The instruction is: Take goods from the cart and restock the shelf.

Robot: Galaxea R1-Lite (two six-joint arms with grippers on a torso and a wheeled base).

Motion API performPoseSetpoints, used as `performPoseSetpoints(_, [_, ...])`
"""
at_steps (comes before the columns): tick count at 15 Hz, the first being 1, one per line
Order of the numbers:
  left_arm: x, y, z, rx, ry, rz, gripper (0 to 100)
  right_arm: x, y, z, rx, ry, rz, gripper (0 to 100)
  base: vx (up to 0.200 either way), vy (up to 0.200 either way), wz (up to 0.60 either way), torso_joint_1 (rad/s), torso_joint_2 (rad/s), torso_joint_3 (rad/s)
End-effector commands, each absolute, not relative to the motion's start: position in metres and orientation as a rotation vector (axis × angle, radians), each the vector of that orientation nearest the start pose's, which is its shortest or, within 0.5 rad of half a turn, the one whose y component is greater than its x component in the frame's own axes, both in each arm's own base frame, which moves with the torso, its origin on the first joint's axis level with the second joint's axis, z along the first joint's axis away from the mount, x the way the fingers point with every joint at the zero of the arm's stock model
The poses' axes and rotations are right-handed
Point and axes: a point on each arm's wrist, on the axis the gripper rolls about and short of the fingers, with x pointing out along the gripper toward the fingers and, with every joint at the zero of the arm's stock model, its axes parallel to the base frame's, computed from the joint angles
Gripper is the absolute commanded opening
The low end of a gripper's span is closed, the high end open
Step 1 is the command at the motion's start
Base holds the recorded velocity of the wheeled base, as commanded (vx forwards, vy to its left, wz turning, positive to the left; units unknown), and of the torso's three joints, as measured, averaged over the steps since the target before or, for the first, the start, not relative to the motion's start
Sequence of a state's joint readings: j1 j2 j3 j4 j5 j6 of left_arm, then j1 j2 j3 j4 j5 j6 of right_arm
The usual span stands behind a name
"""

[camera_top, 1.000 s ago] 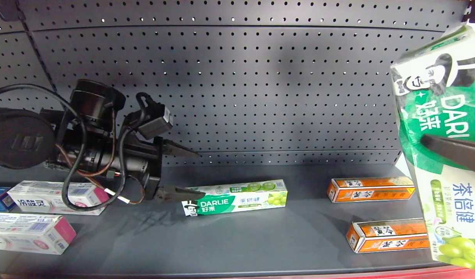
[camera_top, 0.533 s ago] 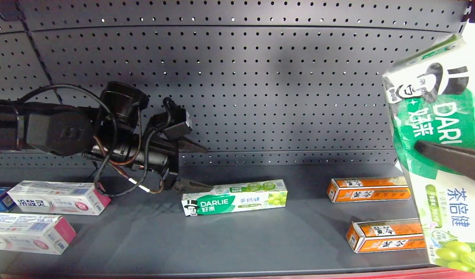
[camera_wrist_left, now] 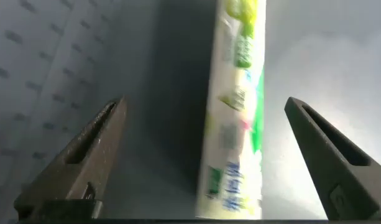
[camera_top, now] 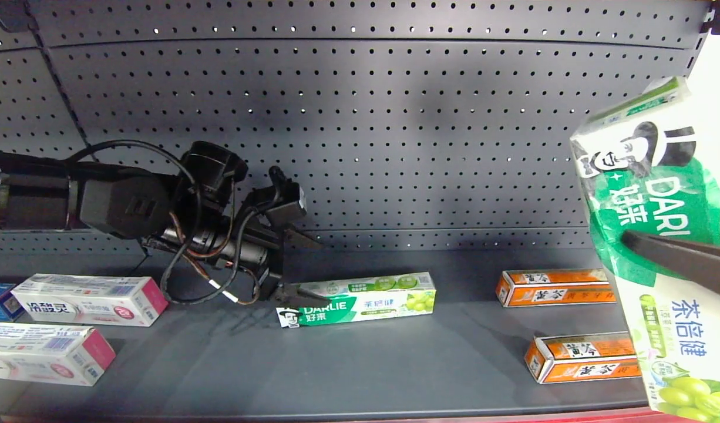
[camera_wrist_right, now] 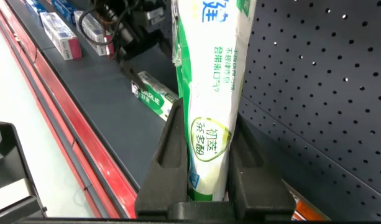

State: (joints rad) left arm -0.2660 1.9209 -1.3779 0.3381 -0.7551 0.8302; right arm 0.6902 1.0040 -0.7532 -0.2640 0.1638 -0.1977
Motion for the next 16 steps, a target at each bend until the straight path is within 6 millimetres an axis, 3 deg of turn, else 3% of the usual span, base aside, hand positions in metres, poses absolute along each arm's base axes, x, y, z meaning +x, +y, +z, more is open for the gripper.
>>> performPoseSetpoints(1, [0.332,-0.109,0.181,0.491,0.444,-1.259,100,0.098,0.086,0.283,-0.184,-0.092,0.851,0,0.0,0.0,0.0,0.0,0.0,0.0])
performPoseSetpoints(16, [0.34,-0.111,0.146,0.499,0.565,-1.249,100,0.099,0.086,0.282,-0.185,-0.086,0.85,0,0.0,0.0,0.0,0.0,0.0,0.0])
